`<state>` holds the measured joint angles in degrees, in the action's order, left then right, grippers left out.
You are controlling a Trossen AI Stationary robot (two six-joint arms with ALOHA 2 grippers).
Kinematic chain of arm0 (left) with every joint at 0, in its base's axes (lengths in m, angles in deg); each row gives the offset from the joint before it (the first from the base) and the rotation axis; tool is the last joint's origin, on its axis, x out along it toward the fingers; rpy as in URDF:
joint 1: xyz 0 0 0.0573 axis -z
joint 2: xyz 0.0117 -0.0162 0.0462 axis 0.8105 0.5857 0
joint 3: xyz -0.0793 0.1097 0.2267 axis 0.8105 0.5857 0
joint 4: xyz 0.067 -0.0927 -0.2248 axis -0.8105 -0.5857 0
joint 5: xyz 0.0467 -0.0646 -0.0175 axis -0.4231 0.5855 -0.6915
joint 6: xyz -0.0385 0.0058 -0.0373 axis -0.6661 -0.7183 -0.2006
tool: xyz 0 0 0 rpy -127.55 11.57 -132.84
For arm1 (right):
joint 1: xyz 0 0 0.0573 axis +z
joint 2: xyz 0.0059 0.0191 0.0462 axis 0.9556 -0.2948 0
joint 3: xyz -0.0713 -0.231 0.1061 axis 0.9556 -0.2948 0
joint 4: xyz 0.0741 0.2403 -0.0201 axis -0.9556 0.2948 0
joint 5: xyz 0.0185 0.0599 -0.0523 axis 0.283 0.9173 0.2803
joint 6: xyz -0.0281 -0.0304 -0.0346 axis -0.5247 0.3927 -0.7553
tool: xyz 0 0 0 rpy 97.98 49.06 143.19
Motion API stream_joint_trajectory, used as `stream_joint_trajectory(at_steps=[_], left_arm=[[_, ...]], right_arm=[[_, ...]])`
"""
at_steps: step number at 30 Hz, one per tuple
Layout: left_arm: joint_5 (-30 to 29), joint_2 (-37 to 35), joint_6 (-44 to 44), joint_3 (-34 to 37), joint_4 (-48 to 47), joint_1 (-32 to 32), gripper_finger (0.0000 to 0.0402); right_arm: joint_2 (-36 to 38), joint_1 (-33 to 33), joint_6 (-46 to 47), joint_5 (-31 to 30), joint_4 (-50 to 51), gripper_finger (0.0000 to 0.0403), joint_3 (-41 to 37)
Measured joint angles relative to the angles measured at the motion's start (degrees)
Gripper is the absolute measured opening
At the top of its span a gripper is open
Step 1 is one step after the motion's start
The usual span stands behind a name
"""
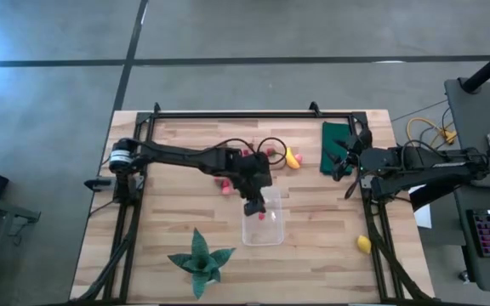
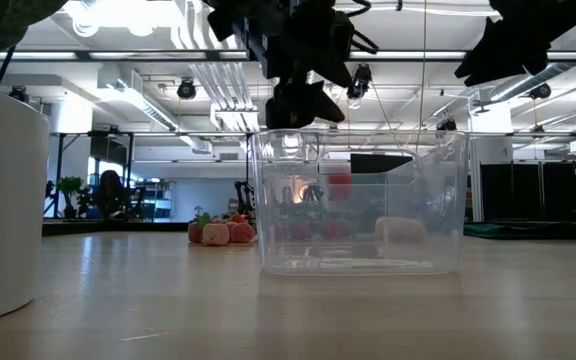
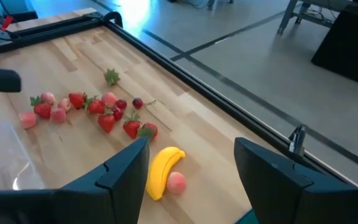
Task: Pick and placing Produce into tupperware
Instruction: Put the lemon into the transparent bin
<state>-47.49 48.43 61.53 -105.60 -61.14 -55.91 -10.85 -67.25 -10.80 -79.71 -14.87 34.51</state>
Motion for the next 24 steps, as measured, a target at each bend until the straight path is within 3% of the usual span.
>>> stream_joint_trajectory(at_steps=[7,15,24], left_arm=[[-0.27,-1.06,-4.58,-0.19,-0.53,-1.14,0.0235],[-3.89,-7.1,-4.66,-0.18,-1.54,-3.44,0.0239],[-6.74,-11.23,-3.79,-0.18,-1.6,-6.17,0.024]], right_arm=[[-0.13,0.0,1.03,0.02,-1.13,0.0228,0.0],[-0.26,0.0,12.74,1.57,-7.93,0.0228,0.0],[-0.37,0.0,15.17,1.7,-19.71,0.0228,0.02]])
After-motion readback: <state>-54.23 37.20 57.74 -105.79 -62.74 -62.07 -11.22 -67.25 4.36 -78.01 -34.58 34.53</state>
